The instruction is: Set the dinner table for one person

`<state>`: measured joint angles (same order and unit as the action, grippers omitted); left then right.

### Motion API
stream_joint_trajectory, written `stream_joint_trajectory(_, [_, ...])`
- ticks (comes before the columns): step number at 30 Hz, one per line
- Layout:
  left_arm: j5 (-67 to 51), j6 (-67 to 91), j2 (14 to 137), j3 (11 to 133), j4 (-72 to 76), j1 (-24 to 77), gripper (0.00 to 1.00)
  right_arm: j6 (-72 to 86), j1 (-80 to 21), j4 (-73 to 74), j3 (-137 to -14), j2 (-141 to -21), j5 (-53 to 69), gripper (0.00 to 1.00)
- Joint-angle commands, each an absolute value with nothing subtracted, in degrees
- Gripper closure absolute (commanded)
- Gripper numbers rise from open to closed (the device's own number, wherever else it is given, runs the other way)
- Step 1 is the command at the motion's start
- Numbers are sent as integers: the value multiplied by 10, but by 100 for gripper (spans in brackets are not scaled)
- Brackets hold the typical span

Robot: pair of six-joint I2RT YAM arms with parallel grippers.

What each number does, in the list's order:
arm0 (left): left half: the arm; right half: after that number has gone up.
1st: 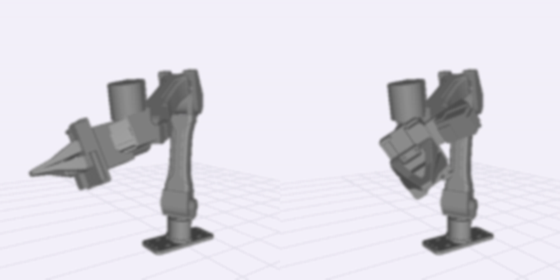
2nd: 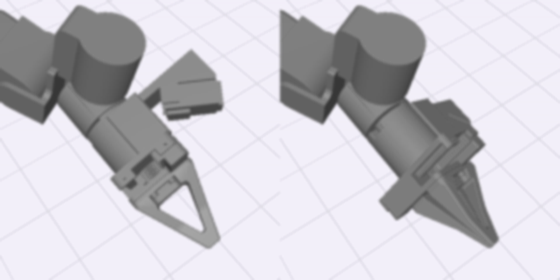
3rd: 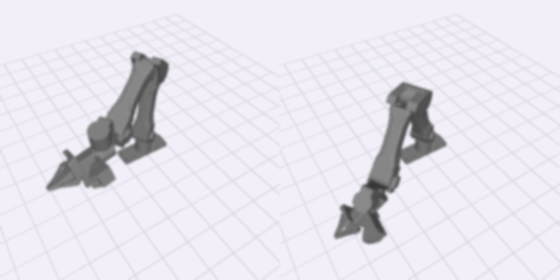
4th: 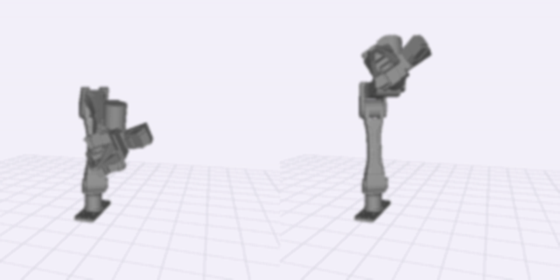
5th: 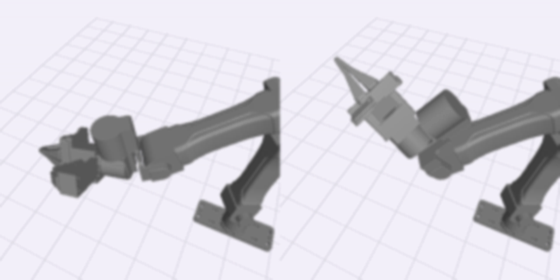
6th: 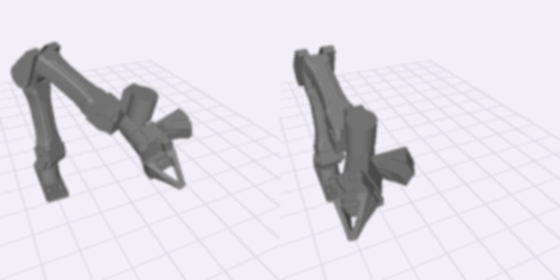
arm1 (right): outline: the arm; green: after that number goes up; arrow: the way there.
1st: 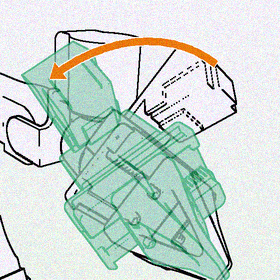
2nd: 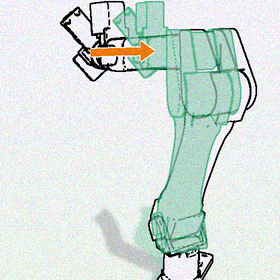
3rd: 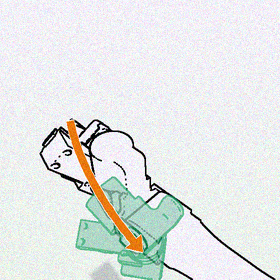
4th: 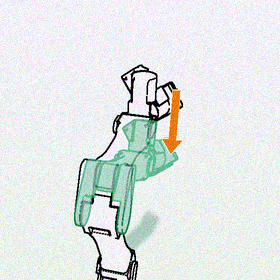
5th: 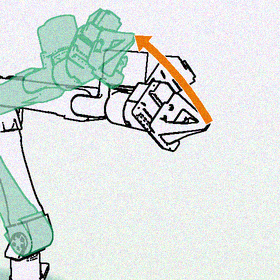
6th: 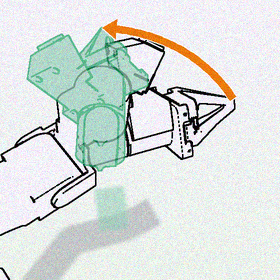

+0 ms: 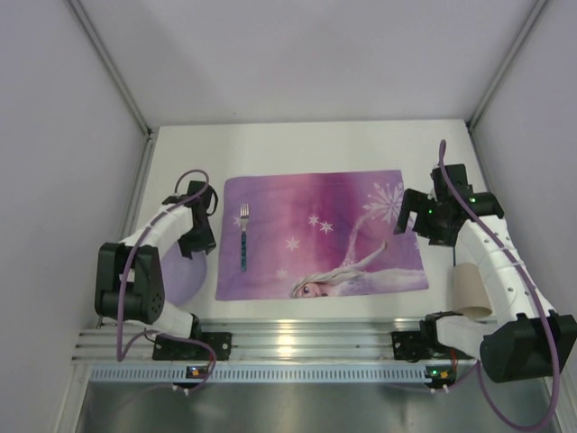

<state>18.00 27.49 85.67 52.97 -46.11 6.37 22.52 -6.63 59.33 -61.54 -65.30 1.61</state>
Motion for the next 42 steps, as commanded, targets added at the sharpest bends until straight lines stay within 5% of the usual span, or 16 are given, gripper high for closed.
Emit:
stream_joint_trajectory(1, [168,275,882,524,-426,62,50,220,-68,575,-623,-650,15,0])
stream_joint_trajectory(7, [167,277,925,524,-415,58,66,214,-68,578,-621,-649,6,0])
stream_joint_trajectory(10, [157,275,940,524,-407,52,85,214,-67,579,-616,-647,4,0])
stream_joint_trajectory(11, [156,273,944,525,-406,50,100,213,-67,579,-616,-646,4,0])
stream_joint_trajectory(19, [195,234,940,672,-488,62,100,213,-67,584,-627,-650,13,0])
stream_joint_trajectory(30, [214,277,1124,1061,-606,362,100,221,-68,598,-628,-635,2,0])
stream_joint_trajectory(37, [186,260,1265,1184,-618,529,100,229,-65,619,-611,-603,-24,0])
stream_joint_trajectory(42, [167,260,1337,1208,-626,552,100,236,-65,635,-611,-580,-24,0])
